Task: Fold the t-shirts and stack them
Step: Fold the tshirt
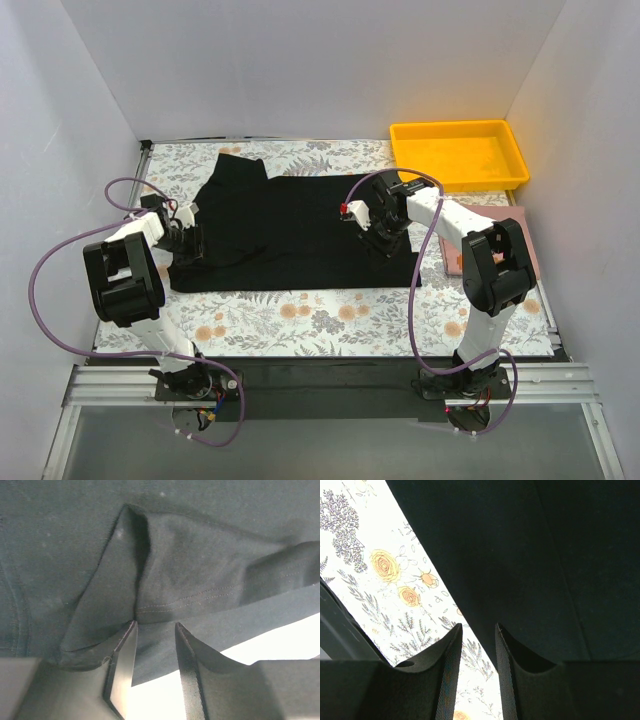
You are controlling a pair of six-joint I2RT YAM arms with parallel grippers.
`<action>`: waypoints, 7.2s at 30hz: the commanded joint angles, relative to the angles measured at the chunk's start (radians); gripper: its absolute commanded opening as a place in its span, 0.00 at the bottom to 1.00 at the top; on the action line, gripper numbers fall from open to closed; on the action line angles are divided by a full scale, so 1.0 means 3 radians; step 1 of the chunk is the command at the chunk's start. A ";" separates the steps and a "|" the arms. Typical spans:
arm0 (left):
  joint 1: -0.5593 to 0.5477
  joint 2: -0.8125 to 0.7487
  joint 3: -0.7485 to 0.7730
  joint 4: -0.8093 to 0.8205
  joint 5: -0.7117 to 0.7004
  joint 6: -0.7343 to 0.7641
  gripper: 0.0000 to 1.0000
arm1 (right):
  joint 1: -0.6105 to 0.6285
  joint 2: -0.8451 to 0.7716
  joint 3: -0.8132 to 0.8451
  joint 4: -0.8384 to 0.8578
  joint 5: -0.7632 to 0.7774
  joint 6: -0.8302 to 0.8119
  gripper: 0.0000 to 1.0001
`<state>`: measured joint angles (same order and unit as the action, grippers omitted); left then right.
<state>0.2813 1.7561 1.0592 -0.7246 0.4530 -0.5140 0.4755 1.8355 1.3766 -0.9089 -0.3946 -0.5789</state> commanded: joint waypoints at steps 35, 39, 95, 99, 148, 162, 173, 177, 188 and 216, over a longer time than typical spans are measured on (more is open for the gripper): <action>-0.0237 -0.0209 0.0069 0.0206 -0.0232 -0.0112 0.13 | 0.0010 0.0028 -0.0027 0.0013 0.0006 -0.0034 0.39; -0.0237 -0.0239 0.0201 0.0232 -0.0160 -0.0158 0.00 | 0.0010 0.0023 -0.0053 0.0013 0.0022 -0.0049 0.39; -0.0109 -0.0746 0.0313 -0.0658 0.0213 0.1024 0.43 | -0.0004 -0.0570 -0.0348 0.0044 0.0124 0.0007 0.46; -0.0099 -0.0292 0.1085 -0.0520 0.0463 0.0743 0.52 | -0.0235 -0.0158 0.0532 0.0028 0.0354 -0.0105 0.54; 0.0130 -0.0658 -0.0641 -0.0340 -0.0743 0.1130 0.39 | 0.0281 -0.0401 -0.1484 0.0437 0.0334 0.0007 0.36; 0.0202 -0.0578 0.0741 -0.0576 0.0355 0.0993 0.56 | 0.0031 -0.0448 -0.0366 0.0156 0.0415 -0.0105 0.45; 0.0151 0.0154 0.1823 -0.0275 0.0914 0.0410 0.59 | -0.0598 0.0871 0.1551 0.0141 0.0651 -0.0280 0.44; 0.0111 0.0159 0.1797 -0.0172 0.0873 0.0323 0.60 | -0.0710 0.1280 0.2170 0.0151 0.0758 -0.0137 0.39; 0.0095 0.0149 0.1695 -0.0039 0.0873 0.0246 0.60 | -0.0752 0.1521 0.2029 0.0560 0.0901 -0.0075 0.36; 0.0059 0.0113 0.1506 0.0012 0.0893 0.0215 0.60 | -0.0777 0.0846 0.0995 0.1874 0.1009 0.0917 0.46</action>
<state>0.3042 1.8294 1.5173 -0.7319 0.6983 -0.4446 0.2504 2.1693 1.6730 -0.4294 -0.0795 -0.3946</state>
